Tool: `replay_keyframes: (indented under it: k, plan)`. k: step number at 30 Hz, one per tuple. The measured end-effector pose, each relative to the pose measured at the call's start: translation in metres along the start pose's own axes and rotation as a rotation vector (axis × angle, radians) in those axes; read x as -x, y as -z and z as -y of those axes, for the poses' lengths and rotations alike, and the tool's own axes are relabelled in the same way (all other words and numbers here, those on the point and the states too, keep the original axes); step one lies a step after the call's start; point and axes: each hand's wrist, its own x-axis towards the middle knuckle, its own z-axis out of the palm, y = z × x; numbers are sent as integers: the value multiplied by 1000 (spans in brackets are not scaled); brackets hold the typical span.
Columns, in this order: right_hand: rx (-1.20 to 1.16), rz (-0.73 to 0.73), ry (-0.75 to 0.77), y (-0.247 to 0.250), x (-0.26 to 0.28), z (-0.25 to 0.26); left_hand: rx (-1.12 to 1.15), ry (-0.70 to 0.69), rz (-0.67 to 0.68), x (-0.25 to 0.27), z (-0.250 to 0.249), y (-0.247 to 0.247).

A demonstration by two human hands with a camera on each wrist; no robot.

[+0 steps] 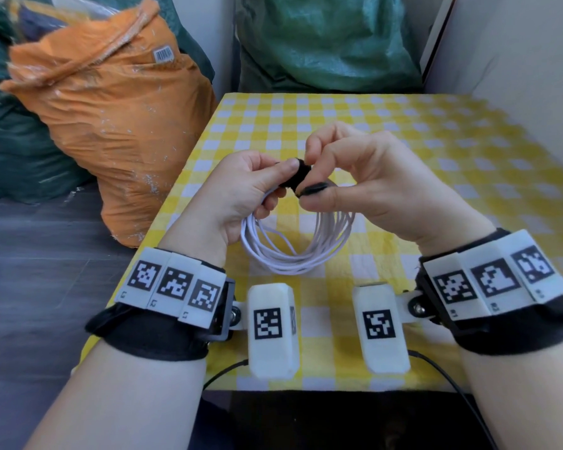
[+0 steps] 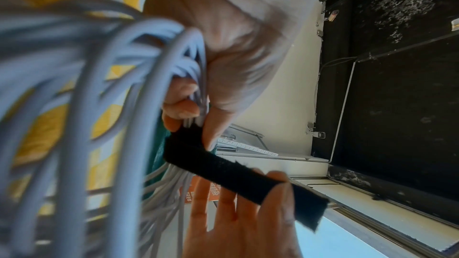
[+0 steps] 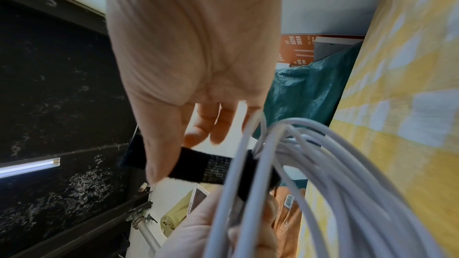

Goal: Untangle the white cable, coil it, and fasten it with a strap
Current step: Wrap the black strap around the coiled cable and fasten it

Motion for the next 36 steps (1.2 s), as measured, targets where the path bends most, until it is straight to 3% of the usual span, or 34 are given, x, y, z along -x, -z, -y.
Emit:
replay_keyframes:
  k: [4,10,19,29,36]
  plan:
    - [-173,-157,17,1,0,0,-52,-14,62,2,-2,1]
    - [-61,-305,-89,0,-4,-2,-132,-61,276,9,-7,-2]
    - [-110,-382,-277,1,-6,-9,-75,-154,301,12,-6,-3]
    - [90,-266,-358,0,-7,-10,41,-149,213,9,-6,-4]
    - [-38,-130,-340,0,-2,-6,90,-156,177,6,-5,-4]
